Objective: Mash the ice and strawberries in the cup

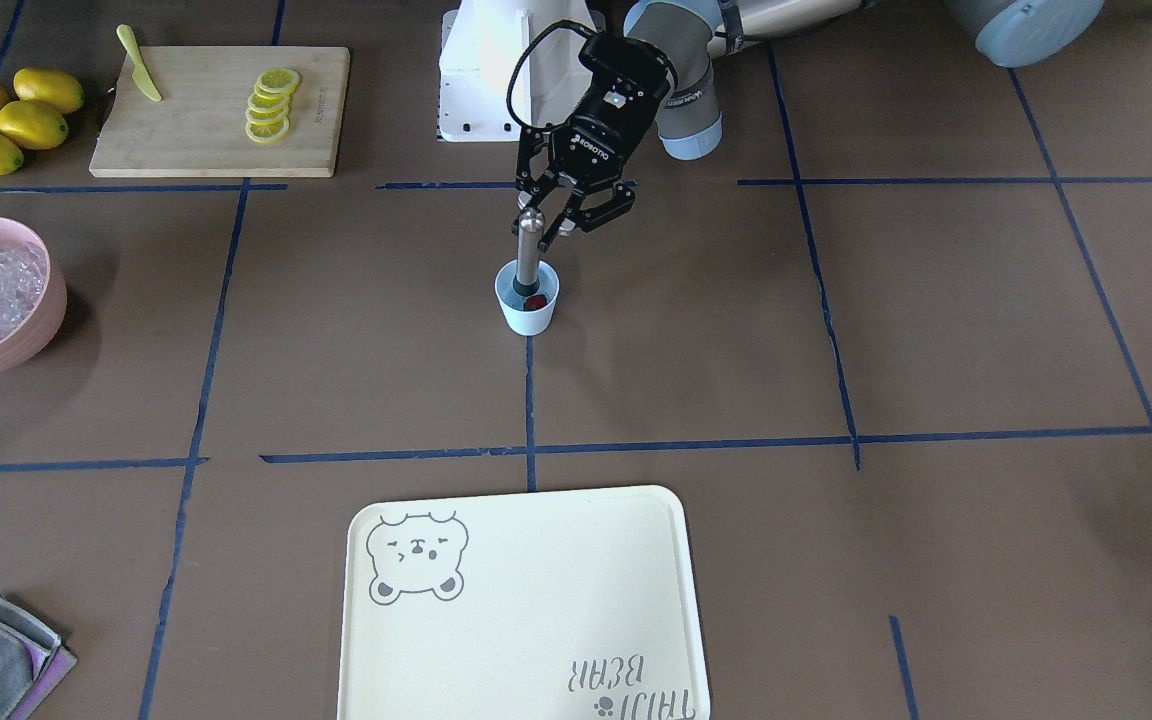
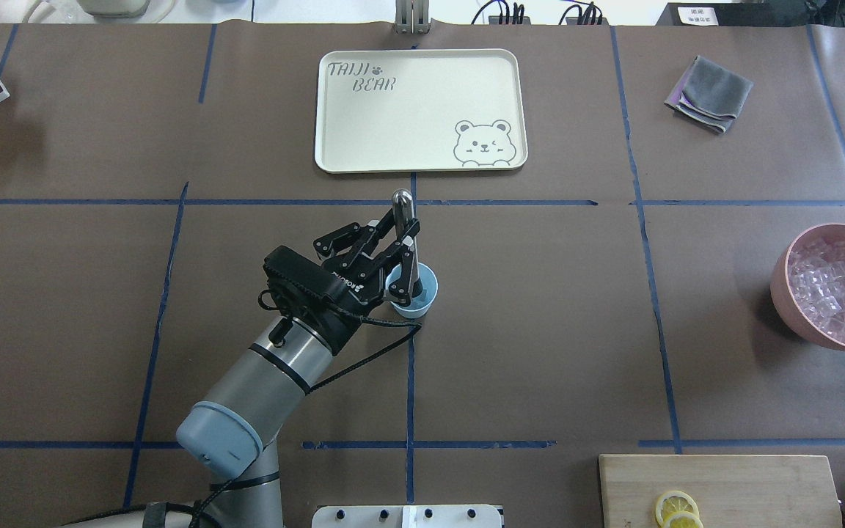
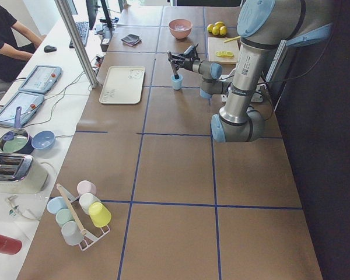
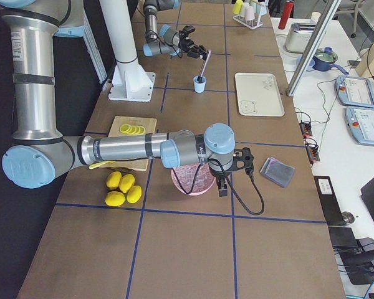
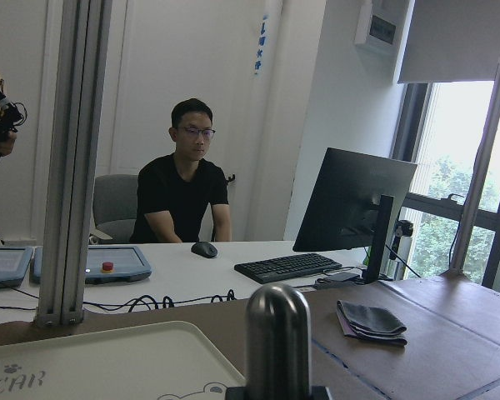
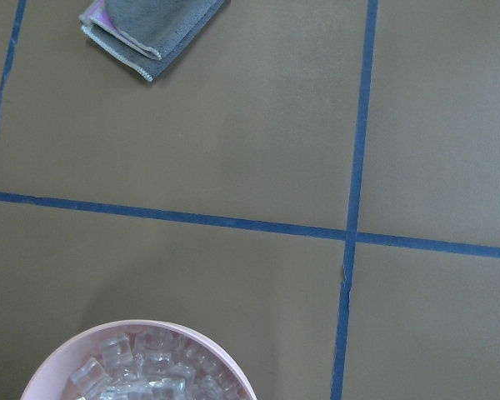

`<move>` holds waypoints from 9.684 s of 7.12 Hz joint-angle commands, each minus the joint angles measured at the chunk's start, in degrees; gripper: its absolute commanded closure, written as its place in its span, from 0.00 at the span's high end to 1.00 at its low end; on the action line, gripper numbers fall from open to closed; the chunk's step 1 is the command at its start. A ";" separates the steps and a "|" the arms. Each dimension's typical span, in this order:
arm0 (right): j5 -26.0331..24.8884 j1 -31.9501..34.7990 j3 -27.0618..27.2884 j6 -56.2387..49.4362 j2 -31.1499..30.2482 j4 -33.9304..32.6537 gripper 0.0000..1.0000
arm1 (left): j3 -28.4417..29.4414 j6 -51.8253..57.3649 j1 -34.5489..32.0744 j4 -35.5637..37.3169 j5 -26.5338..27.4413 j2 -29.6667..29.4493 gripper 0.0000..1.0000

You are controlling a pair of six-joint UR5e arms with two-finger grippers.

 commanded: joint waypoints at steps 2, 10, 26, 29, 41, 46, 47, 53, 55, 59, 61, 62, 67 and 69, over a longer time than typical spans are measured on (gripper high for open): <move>0.00 0.00 0.08 0.00 0.00 0.00 1.00 | 1.62 -0.07 0.00 -0.05 -0.37 -0.36 0.00; 0.00 0.09 0.08 0.00 0.09 0.00 1.00 | -1.43 0.45 -0.61 0.04 -0.46 -0.36 0.00; -1.32 -0.52 0.08 0.26 1.76 -0.09 1.00 | -26.40 -39.63 -41.27 48.28 -64.64 20.91 0.00; -2.28 -1.76 -0.36 0.26 1.50 -0.18 1.00 | -25.80 -38.14 -51.39 59.79 -84.35 27.38 0.00; -3.08 -1.76 0.08 0.35 1.76 -0.18 1.00 | -3.67 0.63 -53.34 60.68 -83.09 37.63 0.00; -3.08 -1.76 0.08 0.35 1.94 -0.18 1.00 | 3.47 3.53 -54.05 60.60 -79.83 32.25 0.00; -2.99 -1.76 0.08 0.35 2.02 -0.18 1.00 | 3.91 3.62 -54.22 60.42 -78.69 32.25 0.00; -2.90 -1.67 0.60 0.35 1.94 -0.26 1.00 | 4.26 3.18 -54.31 60.51 -76.75 31.28 0.11; -2.90 -1.58 0.60 0.35 1.85 -0.26 1.00 | 4.26 3.00 -54.31 60.16 -76.75 31.37 0.70; -2.90 -1.58 0.52 0.35 1.76 -0.26 1.00 | 4.18 3.61 -54.31 59.98 -77.01 31.37 1.00; -3.07 -1.58 0.52 0.35 1.67 -0.26 1.00 | 3.65 4.23 -56.14 60.86 -77.45 31.37 1.00; -3.16 -1.58 0.52 0.35 1.76 -0.26 1.00 | 3.56 9.63 -57.99 64.16 -78.32 31.20 1.00; -3.43 -1.58 0.52 0.26 0.97 -0.09 1.00 | 0.92 35.14 -73.80 87.99 -88.63 25.83 1.00; -2.99 -1.58 0.08 0.35 1.06 -0.44 1.00 | -0.82 35.70 -75.84 90.47 -91.16 27.58 1.00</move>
